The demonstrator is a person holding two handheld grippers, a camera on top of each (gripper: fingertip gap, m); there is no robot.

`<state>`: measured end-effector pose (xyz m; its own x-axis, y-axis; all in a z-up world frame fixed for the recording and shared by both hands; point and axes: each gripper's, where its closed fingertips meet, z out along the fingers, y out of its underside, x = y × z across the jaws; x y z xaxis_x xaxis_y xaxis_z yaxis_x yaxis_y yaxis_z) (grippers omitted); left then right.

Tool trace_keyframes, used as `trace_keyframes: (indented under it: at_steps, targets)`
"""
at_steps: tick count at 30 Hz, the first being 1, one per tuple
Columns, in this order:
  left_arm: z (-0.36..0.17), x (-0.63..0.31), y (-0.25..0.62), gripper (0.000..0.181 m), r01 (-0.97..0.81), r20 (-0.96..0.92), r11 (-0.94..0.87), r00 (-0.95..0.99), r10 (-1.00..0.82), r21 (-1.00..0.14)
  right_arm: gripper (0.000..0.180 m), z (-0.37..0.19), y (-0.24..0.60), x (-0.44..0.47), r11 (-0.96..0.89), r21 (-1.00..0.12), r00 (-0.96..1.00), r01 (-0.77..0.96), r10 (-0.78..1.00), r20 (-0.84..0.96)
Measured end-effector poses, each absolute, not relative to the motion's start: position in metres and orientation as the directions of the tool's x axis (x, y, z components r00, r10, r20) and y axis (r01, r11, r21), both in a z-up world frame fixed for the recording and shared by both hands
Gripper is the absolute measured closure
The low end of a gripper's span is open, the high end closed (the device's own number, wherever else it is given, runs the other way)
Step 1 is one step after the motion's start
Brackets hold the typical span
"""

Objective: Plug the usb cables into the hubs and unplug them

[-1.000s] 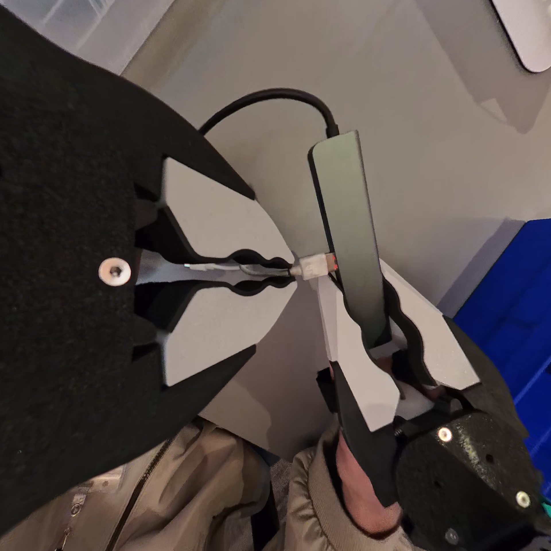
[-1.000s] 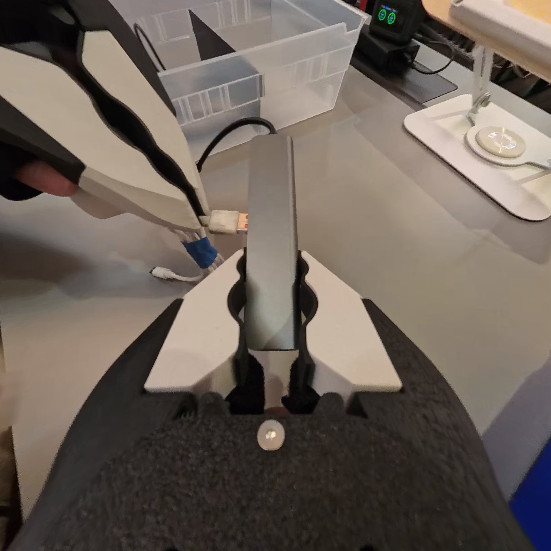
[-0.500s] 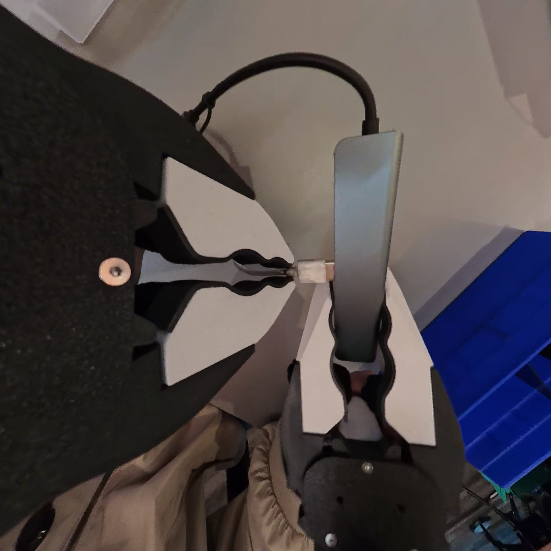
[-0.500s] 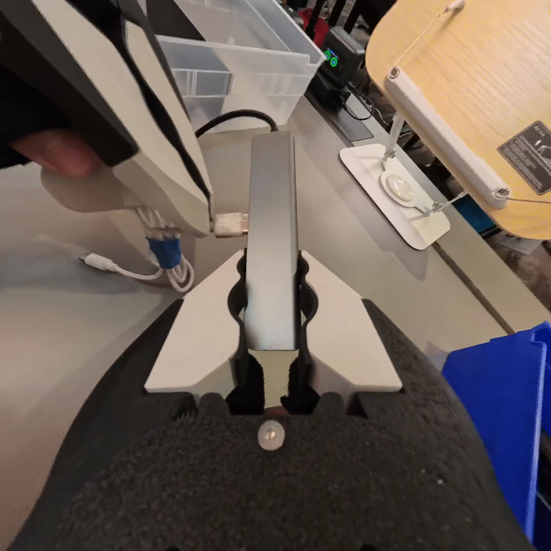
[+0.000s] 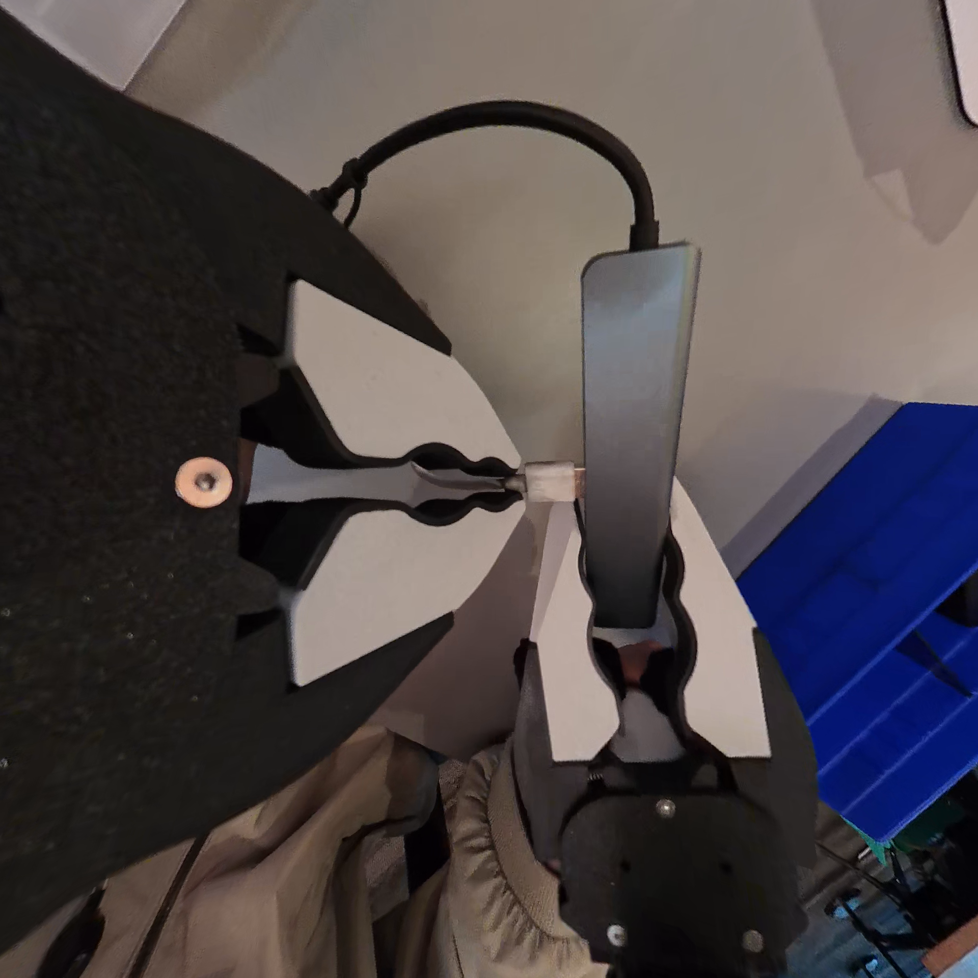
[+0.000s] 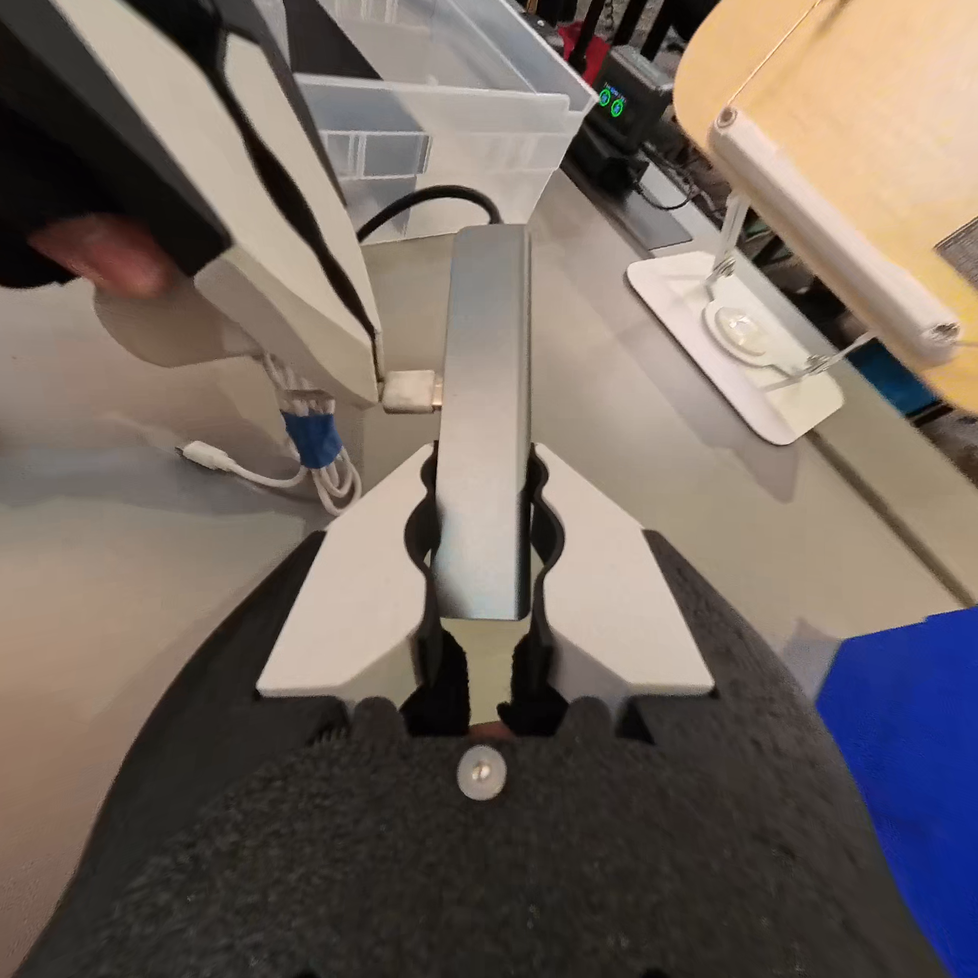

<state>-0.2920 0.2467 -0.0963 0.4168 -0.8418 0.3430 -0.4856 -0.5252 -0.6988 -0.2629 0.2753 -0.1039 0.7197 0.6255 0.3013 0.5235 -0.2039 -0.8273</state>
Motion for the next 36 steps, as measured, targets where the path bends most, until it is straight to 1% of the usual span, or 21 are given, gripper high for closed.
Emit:
trace_keyframes:
  at_steps: [1, 3, 5, 7, 9, 10, 11, 14, 17, 19, 22, 27, 29, 31, 33, 36]
  targets:
    - [-0.096, -0.291, 0.249, 0.176, -0.480, 0.327, -0.515, 0.424, -0.845, -0.710, 0.148, -0.107, 0.277, -0.262, -0.242, -0.840, 0.735, 0.486, 0.633, 0.242]
    - [-0.094, -0.289, 0.251, 0.176, -0.462, 0.301, -0.493, 0.428, -0.852, -0.738, 0.149, -0.109, 0.279, -0.263, -0.306, -0.872, 0.746, 0.382, 0.660, 0.095]
    - [-0.091, -0.286, 0.254, 0.175, -0.436, 0.247, -0.445, 0.439, -0.864, -0.782, 0.149, -0.113, 0.279, -0.261, -0.380, -0.880, 0.749, 0.286, 0.661, -0.042]
    - [-0.095, -0.283, 0.255, 0.171, -0.472, 0.125, -0.356, 0.453, -0.883, -0.807, 0.149, -0.117, 0.278, -0.260, -0.450, -0.868, 0.748, 0.209, 0.646, -0.154]
    - [-0.103, -0.284, 0.258, 0.167, -0.540, -0.026, -0.268, 0.475, -0.879, -0.797, 0.149, -0.117, 0.276, -0.261, -0.477, -0.864, 0.738, 0.161, 0.640, -0.216]
    - [-0.102, -0.284, 0.261, 0.165, -0.546, -0.078, -0.234, 0.488, -0.869, -0.805, 0.149, -0.117, 0.275, -0.262, -0.486, -0.861, 0.729, 0.151, 0.643, -0.235]
    - [-0.100, -0.282, 0.261, 0.163, -0.540, -0.102, -0.212, 0.492, -0.864, -0.815, 0.149, -0.117, 0.274, -0.263, -0.488, -0.859, 0.723, 0.153, 0.648, -0.240]
    - [-0.101, -0.280, 0.259, 0.174, -0.546, -0.123, -0.187, 0.481, -0.868, -0.816, 0.149, -0.116, 0.275, -0.261, -0.449, -0.873, 0.733, 0.189, 0.656, -0.179]
    - [-0.100, -0.278, 0.257, 0.176, -0.544, -0.117, -0.188, 0.477, -0.871, -0.818, 0.149, -0.113, 0.275, -0.257, -0.374, -0.884, 0.740, 0.280, 0.671, -0.050]
    - [-0.099, -0.277, 0.258, 0.176, -0.563, -0.148, -0.173, 0.478, -0.866, -0.808, 0.149, -0.112, 0.274, -0.256, -0.371, -0.879, 0.740, 0.301, 0.671, -0.029]
    - [-0.097, -0.276, 0.259, 0.176, -0.576, -0.151, -0.180, 0.479, -0.865, -0.797, 0.148, -0.114, 0.274, -0.256, -0.382, -0.883, 0.750, 0.271, 0.659, -0.055]
    - [-0.107, -0.276, 0.260, 0.175, -0.573, -0.124, -0.203, 0.479, -0.869, -0.794, 0.149, -0.121, 0.277, -0.255, -0.407, -0.867, 0.758, 0.288, 0.651, -0.054]
    - [-0.110, -0.279, 0.255, 0.175, -0.549, -0.098, -0.218, 0.489, -0.867, -0.807, 0.149, -0.128, 0.277, -0.253, -0.431, -0.855, 0.745, 0.288, 0.662, -0.083]
    - [-0.110, -0.290, 0.247, 0.159, -0.510, -0.072, -0.236, 0.512, -0.856, -0.827, 0.149, -0.137, 0.277, -0.247, -0.456, -0.837, 0.736, 0.301, 0.670, -0.100]
    - [-0.112, -0.312, 0.238, 0.158, -0.476, -0.034, -0.272, 0.540, -0.841, -0.837, 0.149, -0.144, 0.274, -0.245, -0.493, -0.816, 0.714, 0.302, 0.684, -0.149]
    - [-0.105, -0.363, 0.234, 0.152, -0.373, 0.080, -0.371, 0.605, -0.792, -0.850, 0.149, -0.155, 0.276, -0.237, -0.510, -0.791, 0.724, 0.339, 0.678, -0.127]
